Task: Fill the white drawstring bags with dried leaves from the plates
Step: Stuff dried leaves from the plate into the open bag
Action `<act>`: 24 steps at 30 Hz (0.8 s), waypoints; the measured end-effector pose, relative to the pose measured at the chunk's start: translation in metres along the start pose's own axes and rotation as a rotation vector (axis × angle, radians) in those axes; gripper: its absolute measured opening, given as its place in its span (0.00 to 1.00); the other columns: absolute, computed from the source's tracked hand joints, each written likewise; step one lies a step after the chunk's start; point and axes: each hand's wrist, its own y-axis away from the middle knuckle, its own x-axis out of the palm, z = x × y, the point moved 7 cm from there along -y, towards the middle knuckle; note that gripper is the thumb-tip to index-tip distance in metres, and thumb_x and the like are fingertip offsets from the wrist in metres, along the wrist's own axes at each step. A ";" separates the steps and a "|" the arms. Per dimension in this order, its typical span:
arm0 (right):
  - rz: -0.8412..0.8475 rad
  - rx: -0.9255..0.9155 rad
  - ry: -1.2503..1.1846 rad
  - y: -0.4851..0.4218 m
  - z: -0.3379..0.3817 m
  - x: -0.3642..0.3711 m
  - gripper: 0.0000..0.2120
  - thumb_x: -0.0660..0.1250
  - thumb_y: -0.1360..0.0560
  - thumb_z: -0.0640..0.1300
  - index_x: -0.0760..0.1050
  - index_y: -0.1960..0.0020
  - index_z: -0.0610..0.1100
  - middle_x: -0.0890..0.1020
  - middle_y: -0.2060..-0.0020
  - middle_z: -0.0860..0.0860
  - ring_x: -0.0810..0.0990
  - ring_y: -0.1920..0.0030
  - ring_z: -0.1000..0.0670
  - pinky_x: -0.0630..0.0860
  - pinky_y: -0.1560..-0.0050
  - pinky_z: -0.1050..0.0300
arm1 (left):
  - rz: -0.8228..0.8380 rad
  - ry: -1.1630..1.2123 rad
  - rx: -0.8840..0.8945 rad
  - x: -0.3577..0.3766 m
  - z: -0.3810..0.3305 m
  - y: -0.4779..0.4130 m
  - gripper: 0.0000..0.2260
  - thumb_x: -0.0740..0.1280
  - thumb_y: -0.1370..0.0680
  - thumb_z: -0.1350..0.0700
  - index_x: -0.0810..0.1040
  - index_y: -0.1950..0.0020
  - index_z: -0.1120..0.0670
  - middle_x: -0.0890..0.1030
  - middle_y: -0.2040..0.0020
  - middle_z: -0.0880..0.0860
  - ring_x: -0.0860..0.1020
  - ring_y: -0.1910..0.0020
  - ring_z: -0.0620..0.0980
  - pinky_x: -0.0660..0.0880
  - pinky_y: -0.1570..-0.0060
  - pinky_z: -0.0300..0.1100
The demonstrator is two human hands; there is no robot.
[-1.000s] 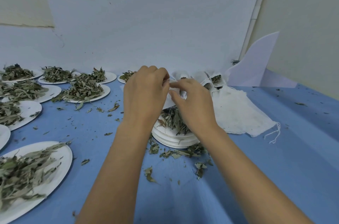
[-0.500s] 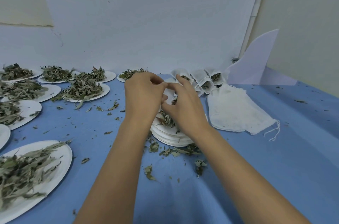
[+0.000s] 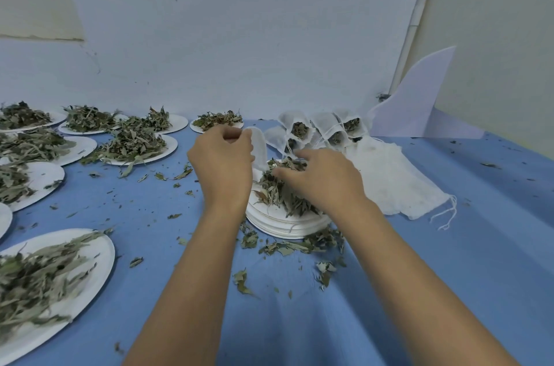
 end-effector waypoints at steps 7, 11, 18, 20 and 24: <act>-0.052 -0.069 0.015 0.005 0.004 0.011 0.10 0.70 0.26 0.48 0.82 0.47 0.45 0.84 0.56 0.46 0.80 0.52 0.44 0.77 0.55 0.52 | 0.009 0.084 -0.067 0.007 0.013 0.001 0.03 0.69 0.23 0.58 0.79 0.57 0.55 0.80 0.68 0.48 0.80 0.71 0.39 0.78 0.69 0.33; -0.106 -0.099 -0.071 0.005 0.003 0.008 0.08 0.67 0.26 0.38 0.83 0.49 0.42 0.85 0.55 0.44 0.81 0.53 0.44 0.79 0.51 0.49 | 0.002 0.092 -0.074 0.006 0.015 0.000 0.04 0.68 0.23 0.59 0.78 0.58 0.54 0.80 0.67 0.48 0.80 0.70 0.39 0.78 0.69 0.33; -0.232 -0.104 -0.260 0.001 -0.004 -0.013 0.09 0.67 0.25 0.37 0.83 0.47 0.40 0.85 0.53 0.46 0.82 0.51 0.49 0.74 0.48 0.63 | -0.005 0.114 -0.089 0.007 0.018 0.000 0.02 0.68 0.23 0.59 0.78 0.56 0.54 0.81 0.63 0.50 0.80 0.72 0.37 0.79 0.66 0.35; -0.263 -0.090 -0.314 -0.001 -0.008 -0.016 0.09 0.68 0.25 0.39 0.83 0.46 0.42 0.85 0.51 0.49 0.81 0.49 0.54 0.69 0.49 0.73 | 0.000 0.114 -0.087 0.008 0.018 0.000 0.02 0.68 0.23 0.59 0.78 0.55 0.55 0.81 0.64 0.49 0.80 0.71 0.37 0.78 0.67 0.34; -0.229 -0.097 -0.421 -0.002 -0.008 -0.010 0.10 0.69 0.25 0.43 0.82 0.45 0.43 0.85 0.50 0.50 0.80 0.49 0.57 0.69 0.48 0.76 | -0.001 0.122 -0.087 0.008 0.018 0.001 0.03 0.68 0.23 0.59 0.78 0.56 0.54 0.81 0.65 0.50 0.80 0.70 0.38 0.77 0.69 0.31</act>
